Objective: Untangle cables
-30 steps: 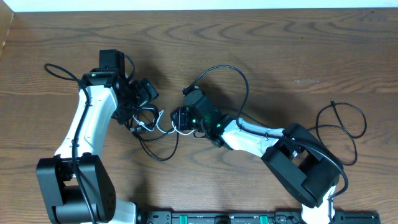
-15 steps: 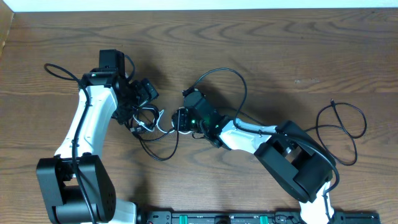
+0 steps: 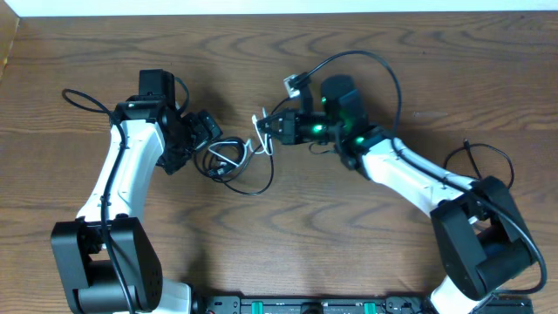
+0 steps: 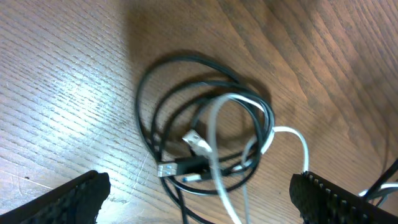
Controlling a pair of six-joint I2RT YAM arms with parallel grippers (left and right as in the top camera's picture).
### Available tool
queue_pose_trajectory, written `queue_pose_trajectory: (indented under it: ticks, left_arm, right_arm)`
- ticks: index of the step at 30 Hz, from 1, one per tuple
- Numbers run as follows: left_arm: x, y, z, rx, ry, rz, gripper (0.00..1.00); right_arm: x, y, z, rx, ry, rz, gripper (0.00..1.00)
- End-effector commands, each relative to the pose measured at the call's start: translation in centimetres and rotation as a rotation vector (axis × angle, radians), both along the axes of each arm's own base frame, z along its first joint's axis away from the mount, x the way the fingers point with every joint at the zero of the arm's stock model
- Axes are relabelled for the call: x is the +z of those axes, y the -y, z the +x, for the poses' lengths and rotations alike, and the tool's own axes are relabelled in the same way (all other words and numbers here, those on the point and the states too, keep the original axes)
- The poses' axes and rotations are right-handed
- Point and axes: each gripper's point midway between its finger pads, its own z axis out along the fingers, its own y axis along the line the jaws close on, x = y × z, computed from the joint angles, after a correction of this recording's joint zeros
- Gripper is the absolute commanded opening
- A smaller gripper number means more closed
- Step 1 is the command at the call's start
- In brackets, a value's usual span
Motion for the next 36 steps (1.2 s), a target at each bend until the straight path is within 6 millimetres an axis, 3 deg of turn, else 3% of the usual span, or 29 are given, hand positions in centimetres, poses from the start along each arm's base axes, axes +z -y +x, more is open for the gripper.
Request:
queue_pose_trajectory:
  ticks: [1, 3, 5, 9, 13, 15, 19, 22, 26, 28, 30, 31, 34, 36]
  left_arm:
    - [1.3, -0.3, 0.7, 0.004, 0.040, 0.012, 0.98]
    - [1.3, -0.3, 0.7, 0.004, 0.041, 0.012, 0.98]
    - [1.3, -0.3, 0.7, 0.004, 0.040, 0.012, 0.98]
    - [1.3, -0.3, 0.7, 0.004, 0.040, 0.012, 0.98]
    - [1.3, -0.3, 0.7, 0.004, 0.040, 0.012, 0.98]
    - [1.3, -0.3, 0.7, 0.004, 0.040, 0.012, 0.98]
    - [1.3, -0.3, 0.7, 0.004, 0.041, 0.012, 0.98]
    - [1.3, -0.3, 0.7, 0.004, 0.041, 0.012, 0.98]
    - [1.3, -0.3, 0.7, 0.004, 0.041, 0.012, 0.98]
    - [1.3, -0.3, 0.7, 0.004, 0.041, 0.012, 0.98]
    - [1.3, -0.3, 0.7, 0.004, 0.041, 0.012, 0.98]
    - [1.3, -0.3, 0.7, 0.004, 0.041, 0.012, 0.98]
    - [1.3, -0.3, 0.7, 0.004, 0.040, 0.012, 0.98]
    - [1.3, -0.3, 0.7, 0.004, 0.041, 0.012, 0.98]
  right_arm:
    - [2.9, 2.1, -0.2, 0.103, 0.046, 0.079, 0.01]
    - [2.5, 3.3, 0.5, 0.084, 0.047, 0.066, 0.01]
    - [0.9, 4.9, 1.6, 0.021, 0.015, 0.006, 0.01]
    - [-5.2, 9.9, 3.2, -0.172, -0.081, -0.277, 0.01]
    - [-9.6, 14.9, 2.5, -0.262, -0.150, -0.540, 0.01]
    - [-10.1, 16.3, 2.4, -0.268, -0.167, -0.569, 0.01]
    - [-8.2, 19.0, 3.0, -0.335, -0.177, -0.550, 0.01]
    - [-5.1, 21.8, 3.4, -0.397, -0.119, -0.543, 0.01]
    - [0.9, 25.4, 2.8, -0.439, 0.061, -0.545, 0.01]
    - [4.0, 24.8, 2.0, -0.370, 0.199, -0.502, 0.01]
    - [8.7, 22.6, 0.2, -0.264, 0.350, -0.356, 0.01]
    - [10.0, 21.8, -0.4, -0.223, 0.393, -0.307, 0.01]
    - [12.1, 19.7, -2.3, -0.056, 0.533, -0.198, 0.01]
    - [10.8, 20.0, -1.8, -0.065, 0.500, -0.227, 0.01]
